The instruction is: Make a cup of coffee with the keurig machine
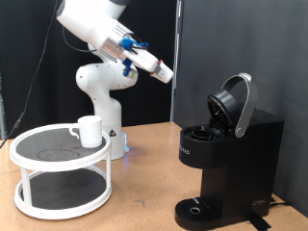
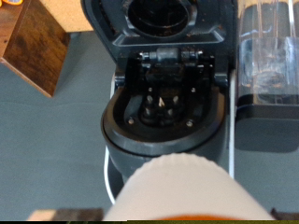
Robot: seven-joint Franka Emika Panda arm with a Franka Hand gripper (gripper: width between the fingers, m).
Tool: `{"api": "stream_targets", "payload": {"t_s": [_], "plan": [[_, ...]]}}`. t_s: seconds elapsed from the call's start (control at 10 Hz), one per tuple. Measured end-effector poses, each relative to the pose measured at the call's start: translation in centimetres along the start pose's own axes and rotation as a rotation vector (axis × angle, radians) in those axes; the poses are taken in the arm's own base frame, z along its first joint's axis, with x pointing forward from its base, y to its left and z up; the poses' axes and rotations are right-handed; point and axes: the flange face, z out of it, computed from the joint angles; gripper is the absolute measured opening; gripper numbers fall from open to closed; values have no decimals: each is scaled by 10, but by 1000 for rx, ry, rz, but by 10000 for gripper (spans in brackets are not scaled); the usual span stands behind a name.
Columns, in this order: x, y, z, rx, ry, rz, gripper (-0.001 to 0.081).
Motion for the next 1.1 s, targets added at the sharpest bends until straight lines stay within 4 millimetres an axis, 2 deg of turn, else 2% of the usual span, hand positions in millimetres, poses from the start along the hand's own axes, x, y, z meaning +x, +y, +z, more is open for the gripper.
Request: {"api": "stream_targets", "payload": {"t_s": [0.4,0.9,1.1], "plan": [[-20,-2,40,16,35,-31,290],[-22,-3,51,45,41,-66,290],[-21,-7,64,43,70,-36,290]]}}
